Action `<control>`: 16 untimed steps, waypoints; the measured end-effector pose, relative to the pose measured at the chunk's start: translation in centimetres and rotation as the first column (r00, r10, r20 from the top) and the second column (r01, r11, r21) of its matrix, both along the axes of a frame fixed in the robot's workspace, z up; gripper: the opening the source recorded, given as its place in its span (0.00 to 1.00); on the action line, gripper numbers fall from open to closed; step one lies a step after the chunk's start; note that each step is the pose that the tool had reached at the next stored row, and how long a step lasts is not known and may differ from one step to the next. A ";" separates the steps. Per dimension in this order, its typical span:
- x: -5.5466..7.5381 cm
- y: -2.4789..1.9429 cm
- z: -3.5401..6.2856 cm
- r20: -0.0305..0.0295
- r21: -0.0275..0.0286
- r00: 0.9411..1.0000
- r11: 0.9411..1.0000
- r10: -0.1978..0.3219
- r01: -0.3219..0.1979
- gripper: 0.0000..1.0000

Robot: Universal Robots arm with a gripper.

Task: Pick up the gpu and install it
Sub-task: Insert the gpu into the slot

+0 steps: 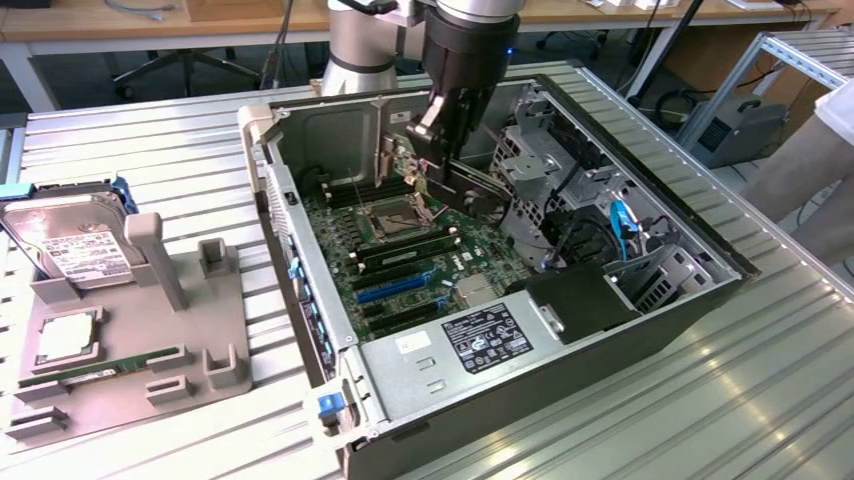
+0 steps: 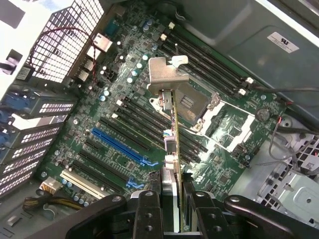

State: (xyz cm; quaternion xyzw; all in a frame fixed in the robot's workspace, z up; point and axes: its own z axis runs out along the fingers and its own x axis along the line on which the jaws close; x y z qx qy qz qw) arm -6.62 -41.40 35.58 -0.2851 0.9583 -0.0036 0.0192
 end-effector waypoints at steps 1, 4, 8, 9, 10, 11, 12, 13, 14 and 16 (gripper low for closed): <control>0.0 0.00 0.00 0.000 0.000 1.000 1.000 0.003 -0.003 0.28; 0.0 0.00 0.00 0.000 0.000 1.000 1.000 0.011 -0.011 0.28; 0.0 0.00 0.00 0.000 0.000 1.000 1.000 0.021 -0.021 0.28; 0.0 0.00 0.00 0.000 0.000 1.000 1.000 0.024 -0.024 0.28; 0.0 0.00 0.00 0.000 0.000 1.000 1.000 0.026 -0.026 0.28; 0.0 0.00 0.00 0.000 0.000 1.000 1.000 0.028 -0.028 0.28; 0.0 0.00 0.00 0.000 0.000 1.000 1.000 0.031 -0.031 0.28; 0.0 0.00 0.00 0.000 0.000 0.999 0.999 0.033 -0.033 0.28; 0.0 0.00 0.00 0.000 0.000 0.999 0.999 0.036 -0.036 0.28; 0.0 0.00 0.00 0.000 0.000 0.999 0.999 0.041 -0.041 0.28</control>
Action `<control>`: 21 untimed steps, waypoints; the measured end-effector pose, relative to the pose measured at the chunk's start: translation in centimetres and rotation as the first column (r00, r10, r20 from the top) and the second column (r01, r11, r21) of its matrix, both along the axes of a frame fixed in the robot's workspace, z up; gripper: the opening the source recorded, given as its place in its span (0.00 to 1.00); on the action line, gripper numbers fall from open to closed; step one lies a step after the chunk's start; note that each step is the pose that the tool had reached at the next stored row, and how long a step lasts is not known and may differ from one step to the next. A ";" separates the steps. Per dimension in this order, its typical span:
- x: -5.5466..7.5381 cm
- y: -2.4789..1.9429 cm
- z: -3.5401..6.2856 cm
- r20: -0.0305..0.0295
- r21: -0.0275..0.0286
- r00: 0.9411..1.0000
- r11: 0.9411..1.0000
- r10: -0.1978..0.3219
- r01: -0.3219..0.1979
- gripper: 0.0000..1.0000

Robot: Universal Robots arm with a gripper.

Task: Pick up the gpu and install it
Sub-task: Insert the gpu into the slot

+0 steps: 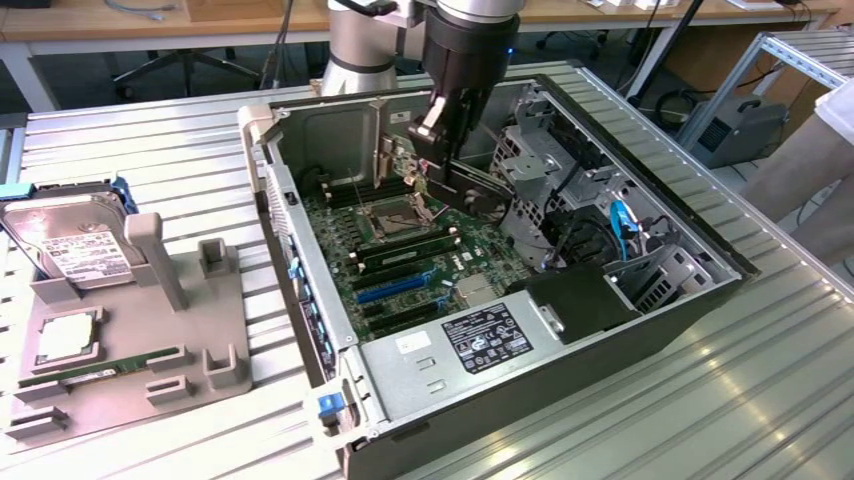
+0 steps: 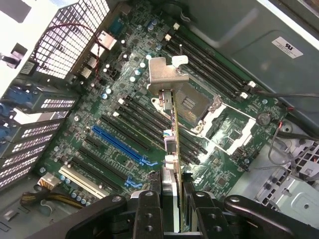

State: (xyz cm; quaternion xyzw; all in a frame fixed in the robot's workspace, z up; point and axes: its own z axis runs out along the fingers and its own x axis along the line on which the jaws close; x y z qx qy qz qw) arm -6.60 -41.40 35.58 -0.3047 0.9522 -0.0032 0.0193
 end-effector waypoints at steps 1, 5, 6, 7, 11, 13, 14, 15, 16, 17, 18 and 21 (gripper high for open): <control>0.0 0.00 0.00 0.000 0.000 1.000 1.000 0.002 -0.002 0.28; 0.1 0.00 -0.01 0.000 0.000 1.000 1.000 0.009 -0.009 0.28; 0.2 0.00 -0.02 0.000 0.000 1.000 1.000 0.010 -0.010 0.28; 0.2 0.00 -0.02 0.000 0.000 1.000 1.000 0.012 -0.012 0.28; 0.7 0.00 -0.07 0.000 0.000 1.000 1.000 0.017 -0.017 0.28; 1.0 0.00 -0.09 0.000 0.000 1.000 1.000 0.020 -0.020 0.28; 1.1 0.00 -0.10 0.000 0.000 1.000 1.000 0.021 -0.021 0.28; 1.2 0.00 -0.10 0.000 0.000 1.000 1.000 0.022 -0.022 0.28; 1.3 0.00 -0.11 0.000 0.000 1.000 1.000 0.023 -0.023 0.28; 1.4 0.00 -0.11 0.000 0.000 1.000 1.000 0.024 -0.024 0.28; 1.4 0.00 -0.11 0.000 0.000 1.000 1.000 0.026 -0.026 0.28; 1.4 0.00 -0.11 0.000 0.000 1.000 1.000 0.030 -0.030 0.28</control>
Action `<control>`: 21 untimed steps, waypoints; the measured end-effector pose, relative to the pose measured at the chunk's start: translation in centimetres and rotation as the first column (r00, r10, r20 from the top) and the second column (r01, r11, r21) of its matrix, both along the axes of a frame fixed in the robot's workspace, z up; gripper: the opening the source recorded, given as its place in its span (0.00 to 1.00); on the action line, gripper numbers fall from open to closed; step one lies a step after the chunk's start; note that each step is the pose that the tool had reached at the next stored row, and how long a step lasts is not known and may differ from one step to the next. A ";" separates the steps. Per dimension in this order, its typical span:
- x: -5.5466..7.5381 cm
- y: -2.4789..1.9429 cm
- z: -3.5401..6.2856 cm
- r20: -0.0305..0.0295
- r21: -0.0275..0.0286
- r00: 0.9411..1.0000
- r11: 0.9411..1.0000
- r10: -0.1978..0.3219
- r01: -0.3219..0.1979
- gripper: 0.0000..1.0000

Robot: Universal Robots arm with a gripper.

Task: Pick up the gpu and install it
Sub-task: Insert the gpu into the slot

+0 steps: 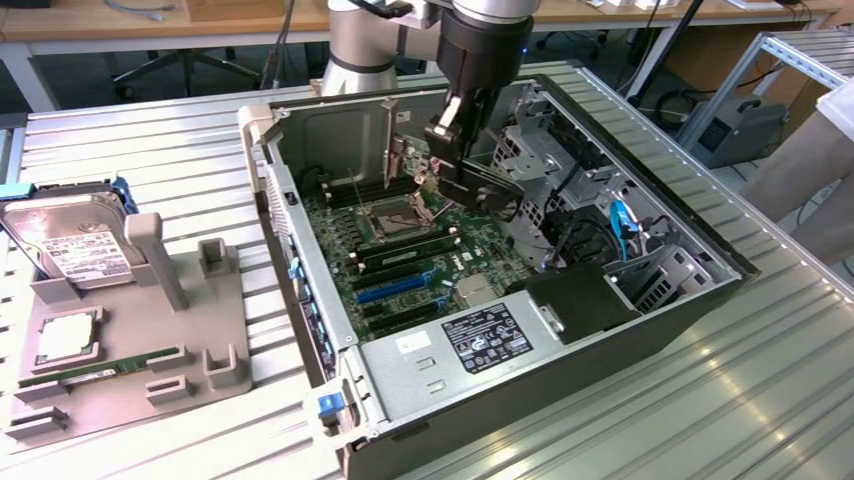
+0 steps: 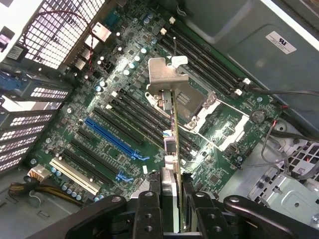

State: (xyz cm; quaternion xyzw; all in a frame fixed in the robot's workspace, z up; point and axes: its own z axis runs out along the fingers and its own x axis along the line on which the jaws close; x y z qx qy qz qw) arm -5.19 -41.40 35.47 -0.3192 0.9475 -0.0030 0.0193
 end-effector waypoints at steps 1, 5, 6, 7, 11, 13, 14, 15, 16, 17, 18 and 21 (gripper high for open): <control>0.0 0.00 0.00 0.000 0.000 1.000 1.000 0.003 -0.003 0.28; 0.0 0.00 0.00 0.000 0.000 1.000 1.000 0.015 -0.015 0.28; 0.0 0.00 0.00 0.000 0.000 1.000 1.000 0.018 -0.018 0.28; 0.0 0.00 0.00 0.000 0.000 1.000 1.000 0.024 -0.024 0.28; 0.0 0.00 0.00 0.000 0.000 0.999 0.999 0.041 -0.041 0.28; 0.0 0.00 0.00 0.000 0.000 0.999 0.999 0.046 -0.046 0.28; 0.0 0.00 0.00 0.000 0.000 0.999 0.999 0.049 -0.049 0.28; 0.0 0.00 0.00 0.000 0.000 0.999 0.999 0.053 -0.053 0.28; 0.0 0.00 0.00 0.000 0.000 0.998 0.998 0.057 -0.057 0.28; 0.0 0.00 0.00 0.000 0.000 0.998 0.998 0.060 -0.060 0.28; 0.0 0.00 0.00 0.000 0.000 0.998 0.998 0.062 -0.062 0.28; 0.0 0.00 0.00 0.000 0.000 0.998 0.998 0.070 -0.070 0.28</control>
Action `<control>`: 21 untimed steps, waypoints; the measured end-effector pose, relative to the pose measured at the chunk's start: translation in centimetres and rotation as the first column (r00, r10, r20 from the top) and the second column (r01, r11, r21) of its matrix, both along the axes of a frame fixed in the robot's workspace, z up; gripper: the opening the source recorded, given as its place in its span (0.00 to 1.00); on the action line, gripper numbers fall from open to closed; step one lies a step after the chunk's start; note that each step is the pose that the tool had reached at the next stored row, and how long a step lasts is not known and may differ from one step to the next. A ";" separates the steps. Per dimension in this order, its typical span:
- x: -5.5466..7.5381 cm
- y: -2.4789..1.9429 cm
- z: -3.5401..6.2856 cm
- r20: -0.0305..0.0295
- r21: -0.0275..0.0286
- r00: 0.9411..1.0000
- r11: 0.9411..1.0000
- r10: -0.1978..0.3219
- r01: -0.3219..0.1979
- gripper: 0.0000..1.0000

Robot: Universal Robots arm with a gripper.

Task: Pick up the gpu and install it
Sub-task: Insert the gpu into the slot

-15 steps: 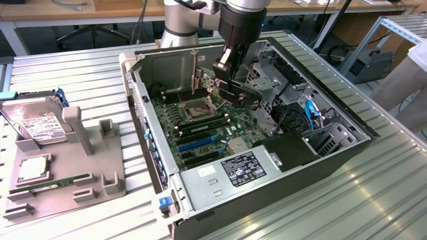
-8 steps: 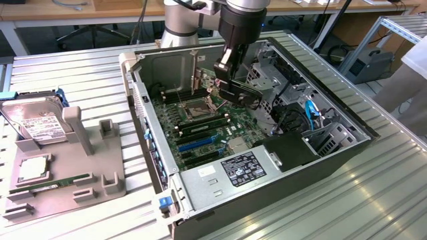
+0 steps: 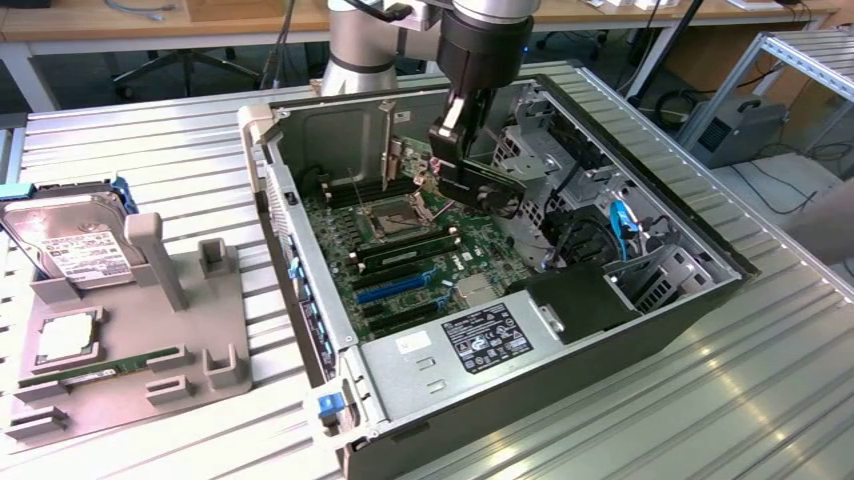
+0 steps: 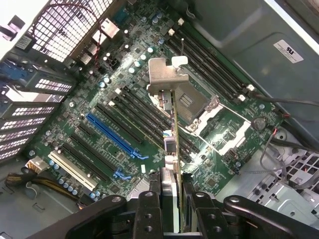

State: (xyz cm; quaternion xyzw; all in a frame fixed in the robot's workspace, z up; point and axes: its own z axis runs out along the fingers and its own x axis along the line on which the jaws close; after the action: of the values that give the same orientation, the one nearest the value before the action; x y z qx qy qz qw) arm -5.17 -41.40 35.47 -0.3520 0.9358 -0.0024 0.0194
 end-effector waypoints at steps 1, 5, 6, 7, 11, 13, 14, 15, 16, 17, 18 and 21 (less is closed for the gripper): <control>0.0 0.00 0.00 0.000 0.000 1.000 1.000 0.003 -0.003 0.28; 0.0 0.00 0.00 0.000 0.000 1.000 1.000 0.013 -0.013 0.28; 0.0 0.00 0.00 0.000 0.000 1.000 1.000 0.016 -0.016 0.28; 0.0 0.00 0.00 0.000 0.000 1.000 1.000 0.018 -0.018 0.28; 0.0 0.00 0.00 0.000 0.000 1.000 1.000 0.028 -0.028 0.28; 0.0 0.00 0.00 0.000 0.000 0.999 0.999 0.033 -0.033 0.28; 0.0 0.00 0.00 0.000 0.000 0.999 0.999 0.035 -0.035 0.28; 0.0 0.00 0.00 0.000 0.000 0.999 0.999 0.037 -0.037 0.28; 0.0 0.00 0.00 0.000 0.000 0.999 0.999 0.040 -0.040 0.28; 0.0 0.00 0.00 0.000 0.000 0.999 0.999 0.042 -0.042 0.28; 0.0 0.00 0.00 0.000 0.000 0.999 0.999 0.045 -0.045 0.28; 0.0 0.00 -0.01 0.000 0.000 0.999 0.999 0.055 -0.055 0.28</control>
State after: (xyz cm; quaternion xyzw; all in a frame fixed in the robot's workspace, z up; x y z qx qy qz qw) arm -5.16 -41.40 35.46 -0.3774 0.9258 -0.0019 0.0195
